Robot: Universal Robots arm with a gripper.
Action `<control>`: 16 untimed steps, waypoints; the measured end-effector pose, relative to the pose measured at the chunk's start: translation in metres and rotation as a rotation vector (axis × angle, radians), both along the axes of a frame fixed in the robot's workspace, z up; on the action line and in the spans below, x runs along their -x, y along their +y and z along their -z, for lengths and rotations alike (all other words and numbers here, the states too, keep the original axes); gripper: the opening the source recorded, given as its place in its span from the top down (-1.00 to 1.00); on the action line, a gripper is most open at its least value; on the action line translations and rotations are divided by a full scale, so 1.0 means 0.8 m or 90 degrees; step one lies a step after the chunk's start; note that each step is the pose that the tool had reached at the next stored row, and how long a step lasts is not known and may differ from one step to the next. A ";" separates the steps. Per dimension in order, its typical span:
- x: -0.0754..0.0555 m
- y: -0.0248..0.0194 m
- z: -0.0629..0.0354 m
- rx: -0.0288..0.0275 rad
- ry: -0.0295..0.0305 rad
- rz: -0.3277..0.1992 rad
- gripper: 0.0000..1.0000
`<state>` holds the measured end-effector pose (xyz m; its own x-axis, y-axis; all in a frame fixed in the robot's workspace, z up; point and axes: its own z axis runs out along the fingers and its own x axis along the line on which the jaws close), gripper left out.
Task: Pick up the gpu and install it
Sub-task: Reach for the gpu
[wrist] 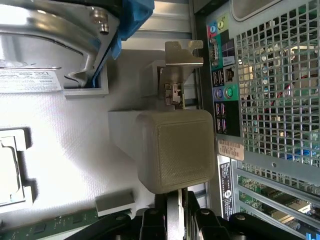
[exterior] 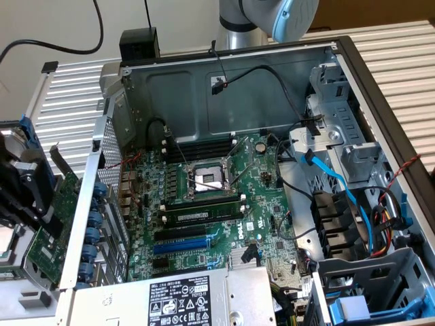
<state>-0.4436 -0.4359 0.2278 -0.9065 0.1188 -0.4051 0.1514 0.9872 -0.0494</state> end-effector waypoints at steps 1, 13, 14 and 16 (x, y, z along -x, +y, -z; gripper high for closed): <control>0.000 0.0000 0.000 0.0001 0.0000 0.000 0.46; 0.000 -0.0020 -0.029 0.0001 0.0000 0.000 0.46; 0.000 -0.0020 -0.033 0.0001 0.0001 0.000 0.46; 0.000 -0.0020 -0.042 0.0000 0.0000 0.000 0.46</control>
<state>-0.4436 -0.4375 0.2613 -0.9065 0.1188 -0.4051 0.1515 0.9872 -0.0495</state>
